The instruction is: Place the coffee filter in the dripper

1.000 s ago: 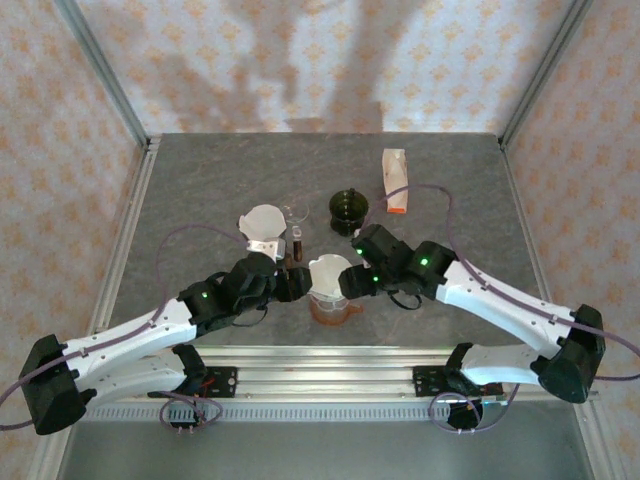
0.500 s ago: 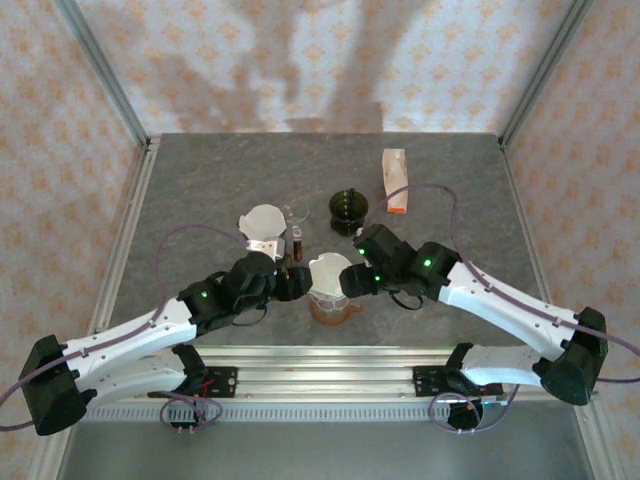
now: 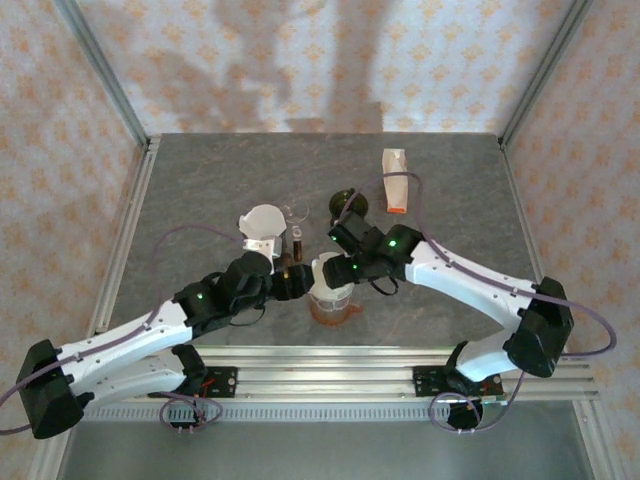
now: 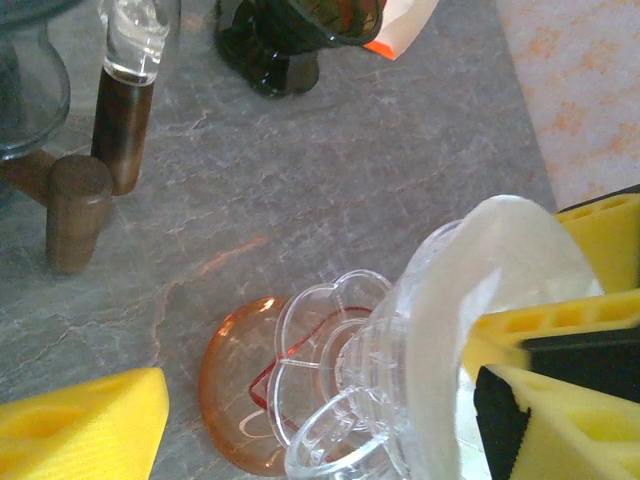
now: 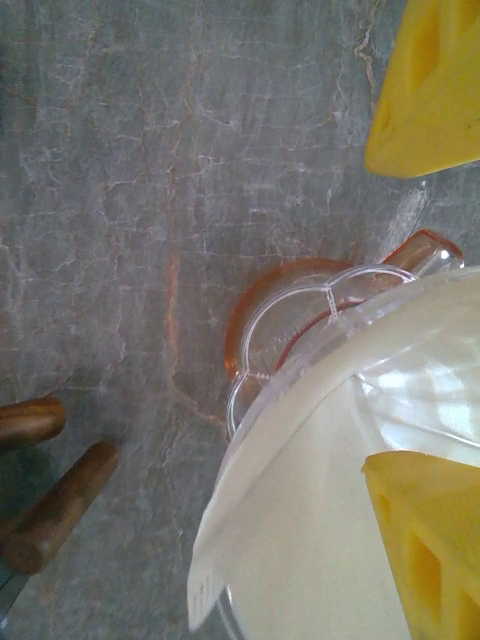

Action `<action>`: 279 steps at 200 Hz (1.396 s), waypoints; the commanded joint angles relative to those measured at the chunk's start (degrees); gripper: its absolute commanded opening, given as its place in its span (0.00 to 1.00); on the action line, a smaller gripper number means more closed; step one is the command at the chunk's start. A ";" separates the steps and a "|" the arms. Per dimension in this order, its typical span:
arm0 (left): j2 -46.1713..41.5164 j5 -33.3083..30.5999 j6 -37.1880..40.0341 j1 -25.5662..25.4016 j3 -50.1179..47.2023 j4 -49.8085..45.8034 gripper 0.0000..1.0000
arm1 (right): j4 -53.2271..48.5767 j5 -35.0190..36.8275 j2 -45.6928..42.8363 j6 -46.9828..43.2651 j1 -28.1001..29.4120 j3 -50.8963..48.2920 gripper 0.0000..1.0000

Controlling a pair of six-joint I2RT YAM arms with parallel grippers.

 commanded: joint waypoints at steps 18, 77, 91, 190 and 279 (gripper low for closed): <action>-1.56 -2.08 -0.40 0.58 0.12 -0.74 0.82 | -1.61 1.20 2.73 -1.88 -0.13 0.93 0.73; -1.39 -1.53 -0.52 0.62 -0.35 -0.35 0.83 | 1.20 1.48 4.67 -1.62 -0.13 -1.42 0.73; -1.26 -1.52 -0.37 0.62 -0.33 -0.33 0.84 | 1.76 1.80 5.19 -1.44 -0.13 -1.78 0.73; 1.43 -0.28 -0.60 0.61 -0.59 1.69 0.86 | 3.49 1.84 5.73 -0.86 0.04 -3.76 0.72; 1.30 -0.25 -1.62 0.65 -2.04 1.74 0.64 | 2.90 2.32 5.74 -0.97 0.13 -3.30 0.73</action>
